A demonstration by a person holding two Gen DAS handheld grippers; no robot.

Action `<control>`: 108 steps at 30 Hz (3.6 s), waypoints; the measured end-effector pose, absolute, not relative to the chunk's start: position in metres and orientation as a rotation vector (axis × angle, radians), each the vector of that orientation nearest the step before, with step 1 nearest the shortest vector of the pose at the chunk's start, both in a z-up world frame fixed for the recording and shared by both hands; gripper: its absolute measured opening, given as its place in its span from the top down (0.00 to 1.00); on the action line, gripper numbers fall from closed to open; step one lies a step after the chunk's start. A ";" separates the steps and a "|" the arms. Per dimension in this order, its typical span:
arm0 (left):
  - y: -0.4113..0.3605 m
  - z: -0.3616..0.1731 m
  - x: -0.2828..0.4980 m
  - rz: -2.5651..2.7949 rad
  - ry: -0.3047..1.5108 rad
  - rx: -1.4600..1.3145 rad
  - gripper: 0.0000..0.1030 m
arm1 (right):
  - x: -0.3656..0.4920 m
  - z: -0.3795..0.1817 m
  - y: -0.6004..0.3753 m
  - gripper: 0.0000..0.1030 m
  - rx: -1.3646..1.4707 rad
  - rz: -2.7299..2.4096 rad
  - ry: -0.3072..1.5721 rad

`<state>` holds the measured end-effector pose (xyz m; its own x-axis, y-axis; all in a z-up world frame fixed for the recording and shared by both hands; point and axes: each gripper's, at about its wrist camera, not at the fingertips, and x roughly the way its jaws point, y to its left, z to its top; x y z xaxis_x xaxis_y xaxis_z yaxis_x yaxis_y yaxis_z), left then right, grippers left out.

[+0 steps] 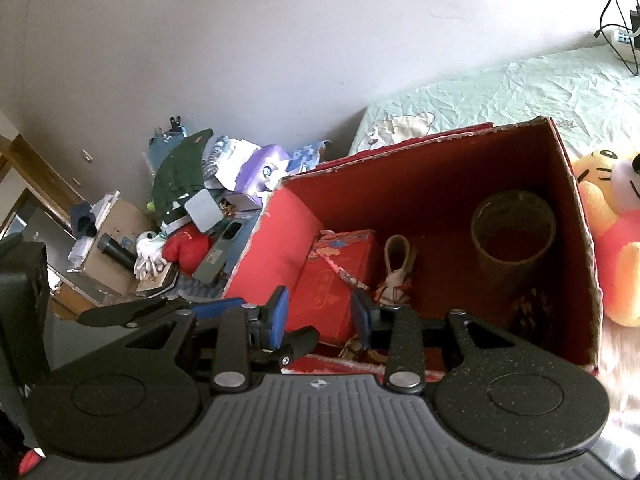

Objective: Organize objects
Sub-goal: 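Move the right gripper down to the wooden gourd toy, then close the right gripper on the gourd toy's narrow neck, then lift the gourd toy with the right gripper over the red box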

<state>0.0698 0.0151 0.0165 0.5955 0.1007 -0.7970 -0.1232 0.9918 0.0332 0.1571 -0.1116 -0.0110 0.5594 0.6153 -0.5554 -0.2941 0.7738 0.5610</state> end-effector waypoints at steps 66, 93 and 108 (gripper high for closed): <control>0.048 -0.086 -0.015 0.057 1.149 -0.308 0.61 | 0.139 -0.122 -0.033 0.56 0.496 0.792 1.295; -0.034 -0.072 0.010 -0.238 1.153 -0.033 0.62 | 0.116 -0.114 -0.130 0.71 0.676 0.609 1.266; -0.126 -0.035 0.039 -0.563 1.040 0.217 0.62 | 0.071 -0.072 -0.222 0.71 0.759 0.328 1.059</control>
<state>0.0385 -0.1260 -0.0351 0.3806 -0.3371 -0.8611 0.5368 0.8388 -0.0911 0.0715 -0.2218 -0.0716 0.4723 0.5825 -0.6616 0.1073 0.7070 0.6991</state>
